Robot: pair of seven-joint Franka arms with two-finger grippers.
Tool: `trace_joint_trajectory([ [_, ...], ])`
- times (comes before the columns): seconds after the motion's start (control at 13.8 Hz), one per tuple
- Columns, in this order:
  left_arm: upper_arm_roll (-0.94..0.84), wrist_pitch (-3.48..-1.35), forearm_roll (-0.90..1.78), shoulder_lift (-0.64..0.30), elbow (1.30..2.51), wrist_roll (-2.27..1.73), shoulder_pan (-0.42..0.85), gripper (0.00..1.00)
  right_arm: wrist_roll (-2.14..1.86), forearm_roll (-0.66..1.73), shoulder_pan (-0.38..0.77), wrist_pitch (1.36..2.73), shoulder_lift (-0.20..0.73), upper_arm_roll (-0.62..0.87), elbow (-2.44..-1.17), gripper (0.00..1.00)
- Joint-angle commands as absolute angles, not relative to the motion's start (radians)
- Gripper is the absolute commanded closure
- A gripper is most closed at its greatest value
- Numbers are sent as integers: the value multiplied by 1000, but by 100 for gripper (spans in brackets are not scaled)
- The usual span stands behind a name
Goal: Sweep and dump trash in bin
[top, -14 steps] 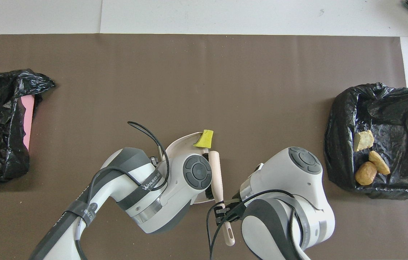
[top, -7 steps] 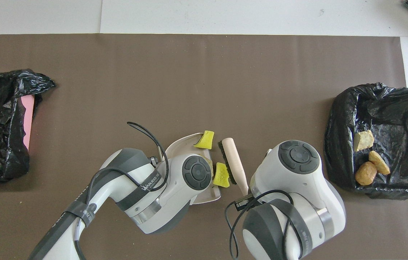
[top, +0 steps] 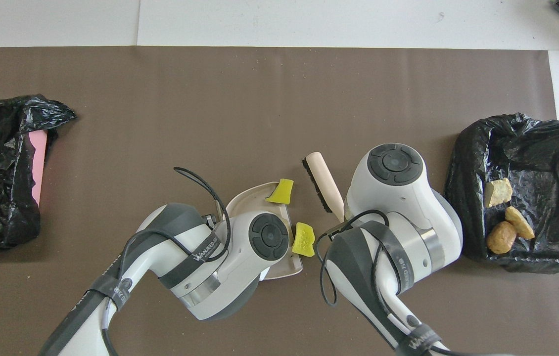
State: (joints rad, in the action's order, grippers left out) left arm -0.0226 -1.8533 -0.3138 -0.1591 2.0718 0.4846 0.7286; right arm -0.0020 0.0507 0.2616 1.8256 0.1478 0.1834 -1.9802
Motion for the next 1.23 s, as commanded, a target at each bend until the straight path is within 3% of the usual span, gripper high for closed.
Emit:
trace_joint_trajectory([
  [0.0,-17,-1888,-333,-130,2109,476,730,100,3,58,273,1816,189,193,-1968,100],
  [0.65,-18,-1904,-328,-132,2115,486,713,100,-178,472,284,1804,78,193,-2174,100],
  [1.16,-18,-1911,-316,-127,2112,595,657,100,-92,365,296,1822,78,192,-2148,100],
])
